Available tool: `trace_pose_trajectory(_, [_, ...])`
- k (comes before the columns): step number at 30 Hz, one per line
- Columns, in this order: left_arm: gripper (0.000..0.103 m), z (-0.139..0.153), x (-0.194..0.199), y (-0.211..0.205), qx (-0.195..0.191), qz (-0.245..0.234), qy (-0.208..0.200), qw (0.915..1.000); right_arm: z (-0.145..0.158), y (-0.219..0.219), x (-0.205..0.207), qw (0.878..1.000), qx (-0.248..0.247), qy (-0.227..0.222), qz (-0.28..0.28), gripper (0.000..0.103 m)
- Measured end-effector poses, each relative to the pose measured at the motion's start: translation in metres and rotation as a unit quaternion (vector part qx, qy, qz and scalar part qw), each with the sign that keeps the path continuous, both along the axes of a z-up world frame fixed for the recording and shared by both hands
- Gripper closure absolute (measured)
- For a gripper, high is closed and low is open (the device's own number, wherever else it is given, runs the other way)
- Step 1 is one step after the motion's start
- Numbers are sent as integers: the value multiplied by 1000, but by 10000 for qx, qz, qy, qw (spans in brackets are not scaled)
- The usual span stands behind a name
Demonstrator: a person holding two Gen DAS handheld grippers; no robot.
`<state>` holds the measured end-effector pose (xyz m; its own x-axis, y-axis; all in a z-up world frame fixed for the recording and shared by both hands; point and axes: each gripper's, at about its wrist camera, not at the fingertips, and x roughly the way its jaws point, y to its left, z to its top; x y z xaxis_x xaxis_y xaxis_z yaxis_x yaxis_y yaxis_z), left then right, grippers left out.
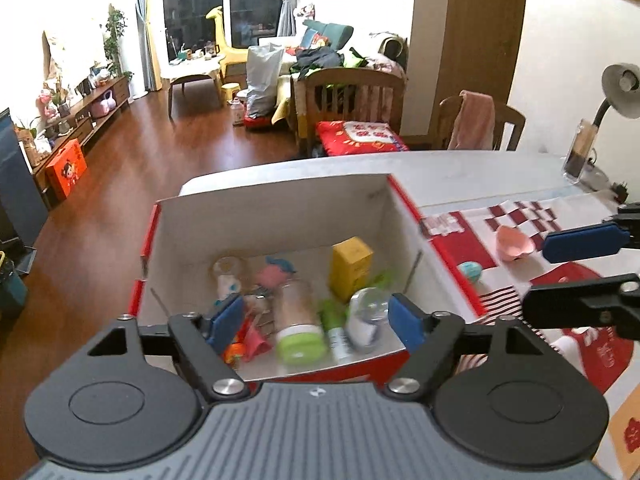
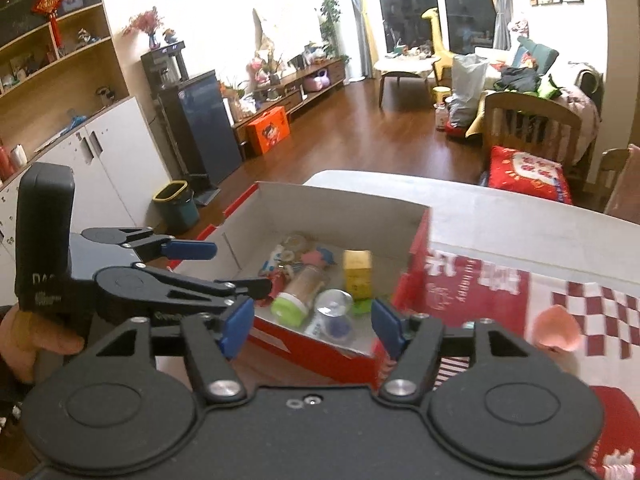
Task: Organize rigid objects
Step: 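Move both tools back over the teal egg and pink heart bowl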
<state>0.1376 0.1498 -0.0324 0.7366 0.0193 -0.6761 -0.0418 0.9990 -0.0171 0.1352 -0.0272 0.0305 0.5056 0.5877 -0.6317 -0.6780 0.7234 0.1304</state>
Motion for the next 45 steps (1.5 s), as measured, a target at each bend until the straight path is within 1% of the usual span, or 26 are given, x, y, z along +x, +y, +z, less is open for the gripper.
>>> trace_pose_trajectory(3, [24, 0, 1, -18, -4, -58, 12, 10000, 1, -26, -1, 9998, 25, -71, -159, 25])
trace_pose_trajectory(4, [24, 0, 2, -23, -1, -61, 26, 10000, 1, -35, -1, 9997, 35, -92, -219, 20])
trace_pose_trajectory(6, [24, -2, 4, -36, -9, -88, 45, 10000, 0, -54, 1, 9993, 68, -124, -348, 16])
trace_pose_trajectory(10, [24, -5, 8, -65, -8, -166, 31, 9999, -4, -88, 8, 9980, 153, -178, -582, 3])
trace_pose_trajectory(12, [24, -7, 10, -78, -69, -221, 38, 9997, -7, -104, 12, 9973, 173, -204, -688, 1])
trace_pose_trajectory(17, [24, -12, 17, -115, -75, -271, -41, 9996, -14, -139, 25, 9954, 123, -276, -912, 0])
trace_pose_trajectory(22, [23, -19, 30, -155, -47, -288, -152, 9995, -23, -164, 45, 9944, 57, -192, -1034, 0])
trace_pose_trajectory(27, [23, -32, 49, -186, -104, -253, -127, 9995, -35, -184, 70, 9946, -84, -169, -1024, 0])
trace_pose_trajectory(29, [23, -40, 57, -198, -65, -193, -116, 9997, -39, -190, 79, 9954, -129, -159, -940, 0])
trace_pose_trajectory(34, [23, -60, 74, -218, -48, 0, -116, 9999, -50, -195, 100, 9964, -203, -111, -814, 0])
trace_pose_trajectory(38, [23, -79, 90, -231, 77, 140, 28, 9999, -60, -194, 117, 9970, -338, -104, -692, 0])
trace_pose_trajectory(45, [23, -104, 114, -234, 240, 489, 117, 9984, -87, -181, 150, 9971, -561, -90, -500, 1])
